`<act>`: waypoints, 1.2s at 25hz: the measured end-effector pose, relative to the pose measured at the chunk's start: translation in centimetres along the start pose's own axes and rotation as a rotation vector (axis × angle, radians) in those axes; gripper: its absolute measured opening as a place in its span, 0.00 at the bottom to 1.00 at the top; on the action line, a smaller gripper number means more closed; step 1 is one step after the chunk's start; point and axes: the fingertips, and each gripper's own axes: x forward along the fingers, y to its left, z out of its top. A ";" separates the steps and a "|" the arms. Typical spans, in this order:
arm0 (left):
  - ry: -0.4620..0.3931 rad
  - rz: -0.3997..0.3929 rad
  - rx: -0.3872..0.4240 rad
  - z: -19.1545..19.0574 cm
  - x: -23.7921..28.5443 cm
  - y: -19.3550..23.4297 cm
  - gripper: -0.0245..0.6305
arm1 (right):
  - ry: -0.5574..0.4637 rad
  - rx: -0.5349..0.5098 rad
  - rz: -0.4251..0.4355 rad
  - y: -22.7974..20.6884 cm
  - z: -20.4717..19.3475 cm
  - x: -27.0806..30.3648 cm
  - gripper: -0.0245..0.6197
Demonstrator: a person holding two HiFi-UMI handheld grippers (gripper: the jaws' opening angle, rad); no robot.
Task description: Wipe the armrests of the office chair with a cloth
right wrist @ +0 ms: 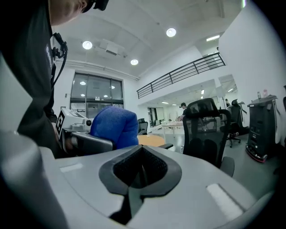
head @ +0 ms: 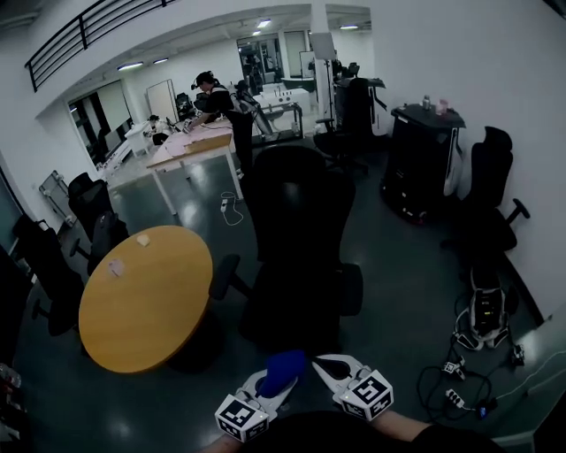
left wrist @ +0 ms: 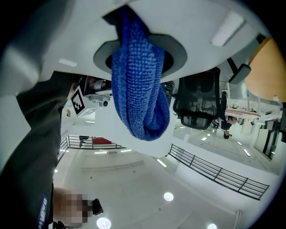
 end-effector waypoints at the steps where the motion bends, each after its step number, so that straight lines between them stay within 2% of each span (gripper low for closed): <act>1: 0.002 -0.004 0.000 0.2 -0.6 0.1 0.20 | 0.002 -0.003 0.000 0.6 0.1 0.3 0.05; 6: 0.005 -0.011 -0.014 0.3 -2.8 1.3 0.20 | -0.001 -0.015 -0.011 2.6 0.7 1.2 0.05; 12: 0.001 -0.025 -0.022 -0.8 -3.6 1.3 0.20 | 0.000 0.000 -0.036 3.7 -0.7 1.5 0.04; 30: -0.038 -0.001 -0.012 -1.0 -5.6 2.9 0.20 | 0.035 -0.042 0.013 5.3 -0.8 4.0 0.04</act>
